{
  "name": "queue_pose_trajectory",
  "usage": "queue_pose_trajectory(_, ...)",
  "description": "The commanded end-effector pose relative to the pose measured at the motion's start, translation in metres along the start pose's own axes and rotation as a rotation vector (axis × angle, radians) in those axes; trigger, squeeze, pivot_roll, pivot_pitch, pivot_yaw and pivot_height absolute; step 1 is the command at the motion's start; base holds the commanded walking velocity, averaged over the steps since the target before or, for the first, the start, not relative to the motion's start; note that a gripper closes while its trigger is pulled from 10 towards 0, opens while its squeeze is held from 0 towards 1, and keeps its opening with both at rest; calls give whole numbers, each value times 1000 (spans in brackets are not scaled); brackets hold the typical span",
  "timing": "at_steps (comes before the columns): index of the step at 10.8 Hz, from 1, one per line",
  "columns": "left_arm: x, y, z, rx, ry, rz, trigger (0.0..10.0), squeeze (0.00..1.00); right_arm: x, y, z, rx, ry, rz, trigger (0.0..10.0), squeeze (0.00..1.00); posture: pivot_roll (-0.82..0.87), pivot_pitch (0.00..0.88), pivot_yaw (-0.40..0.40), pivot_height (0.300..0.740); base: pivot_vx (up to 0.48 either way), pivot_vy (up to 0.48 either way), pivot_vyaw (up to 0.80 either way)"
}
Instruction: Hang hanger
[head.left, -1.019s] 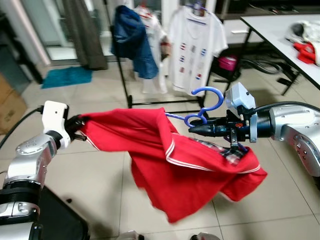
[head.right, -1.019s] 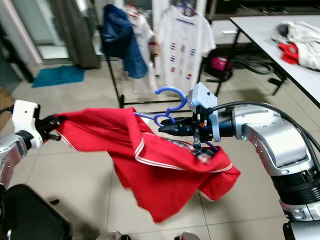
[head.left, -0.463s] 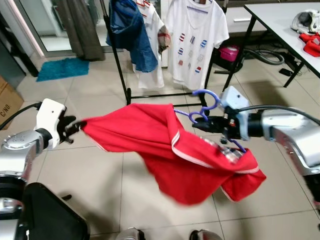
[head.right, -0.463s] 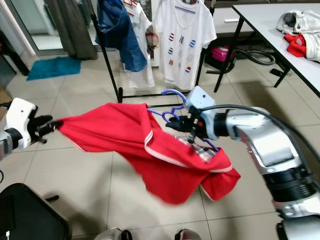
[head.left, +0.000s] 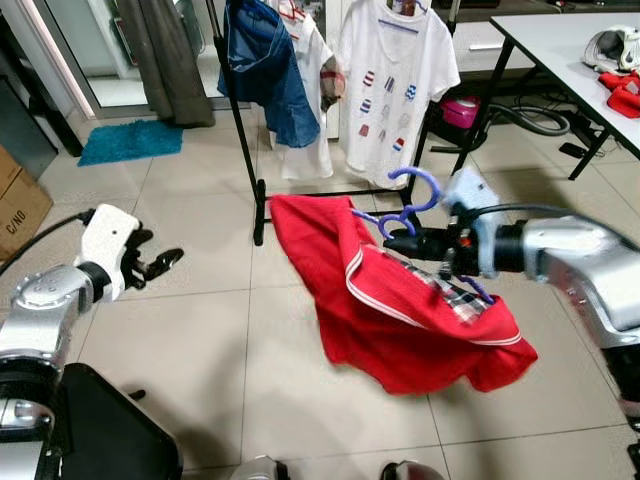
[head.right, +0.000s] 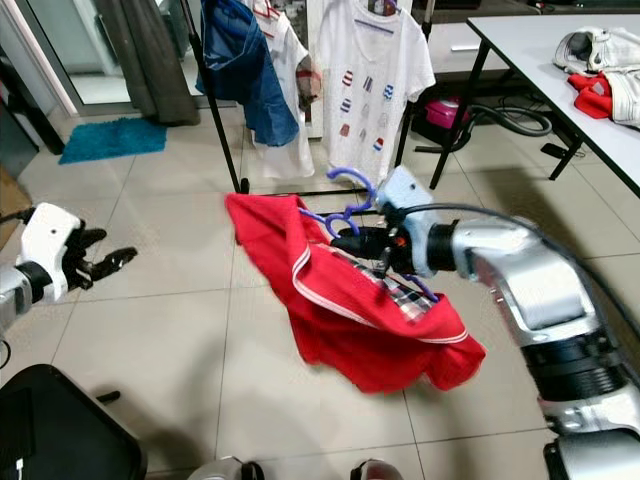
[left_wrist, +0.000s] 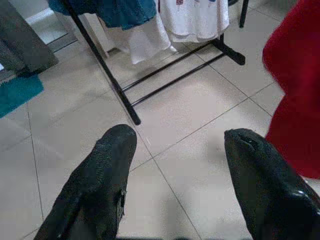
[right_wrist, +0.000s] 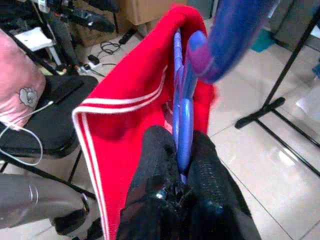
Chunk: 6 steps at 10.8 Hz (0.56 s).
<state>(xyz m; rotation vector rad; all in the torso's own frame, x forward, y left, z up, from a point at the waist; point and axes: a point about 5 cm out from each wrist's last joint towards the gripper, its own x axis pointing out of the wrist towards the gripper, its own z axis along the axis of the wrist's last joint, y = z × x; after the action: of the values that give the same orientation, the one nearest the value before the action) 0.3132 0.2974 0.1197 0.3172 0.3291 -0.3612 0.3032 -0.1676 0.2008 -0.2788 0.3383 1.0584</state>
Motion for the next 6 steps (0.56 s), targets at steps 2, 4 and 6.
queue_pose_trajectory(2,19,-35,32,-77,-197,-110,10000,1000,1,-3,14,-7,-64,-43,10000,0,-147,52,59,740,0,0,0)
queue_pose_trajectory(4,40,-120,80,-290,-420,-431,10000,1000,30,8,6,73,-108,-101,10000,0,-157,50,64,740,0,0,0)
queue_pose_trajectory(6,47,-155,82,-285,-425,-534,10000,1000,46,3,11,183,-195,-256,10000,0,-171,49,77,740,0,0,0)
